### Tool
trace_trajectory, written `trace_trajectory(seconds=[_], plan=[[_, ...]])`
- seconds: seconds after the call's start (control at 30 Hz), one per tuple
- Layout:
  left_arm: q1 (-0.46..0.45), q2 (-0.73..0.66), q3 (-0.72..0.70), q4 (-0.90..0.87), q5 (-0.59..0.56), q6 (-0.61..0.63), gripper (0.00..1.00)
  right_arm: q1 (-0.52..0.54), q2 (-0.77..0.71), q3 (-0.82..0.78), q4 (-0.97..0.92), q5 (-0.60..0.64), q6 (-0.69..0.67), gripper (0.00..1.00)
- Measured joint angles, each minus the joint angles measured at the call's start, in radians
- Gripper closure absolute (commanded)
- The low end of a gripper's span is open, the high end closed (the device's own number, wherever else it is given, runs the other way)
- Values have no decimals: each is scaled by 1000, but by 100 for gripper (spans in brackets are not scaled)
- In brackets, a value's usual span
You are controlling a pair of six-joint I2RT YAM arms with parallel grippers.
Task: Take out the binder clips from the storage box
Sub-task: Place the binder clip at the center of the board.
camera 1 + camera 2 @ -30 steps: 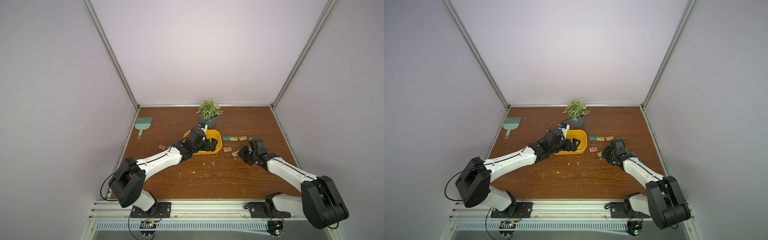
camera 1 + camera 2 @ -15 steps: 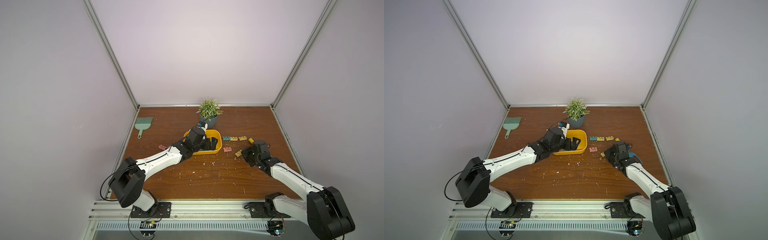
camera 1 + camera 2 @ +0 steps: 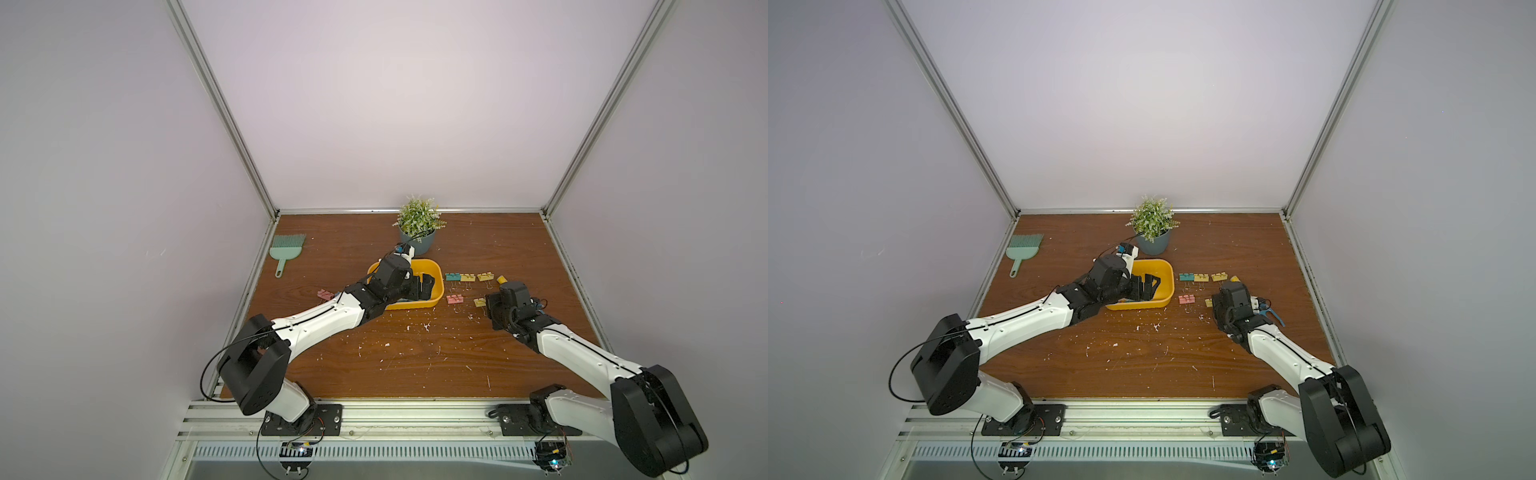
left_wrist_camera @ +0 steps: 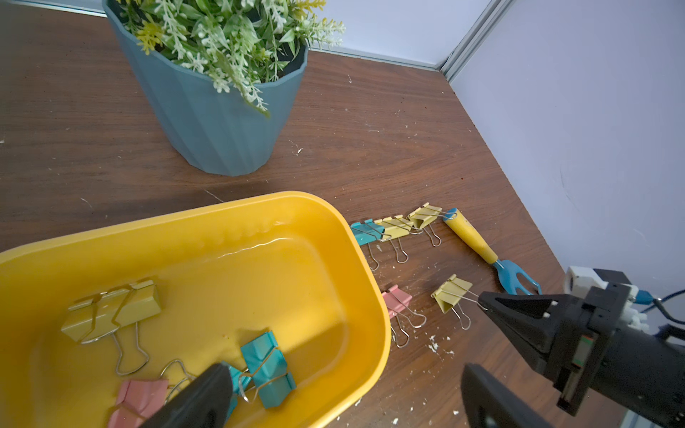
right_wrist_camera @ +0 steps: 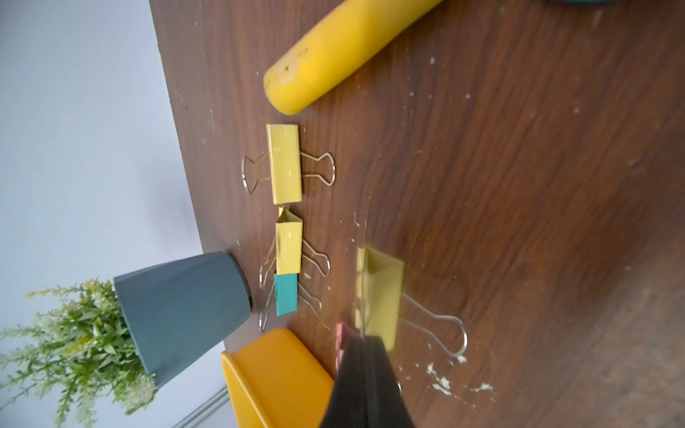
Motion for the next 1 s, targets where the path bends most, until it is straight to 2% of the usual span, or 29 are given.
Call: trace_trajectory(seconds=[0.63,0.73,0.9,1.0], plan=[[0,0,-2,-1,-8,0,1,92,166,83,47,89,121,98],[0,0,-2,-1,-7,0,1,96,167,84,48,90,124,91],[0,0,-2,-2,-8,1,1,101,159,84,47,79,86,71],[0,0,-2,-3,-10,1,1,109,122,84,8,65,56,66]])
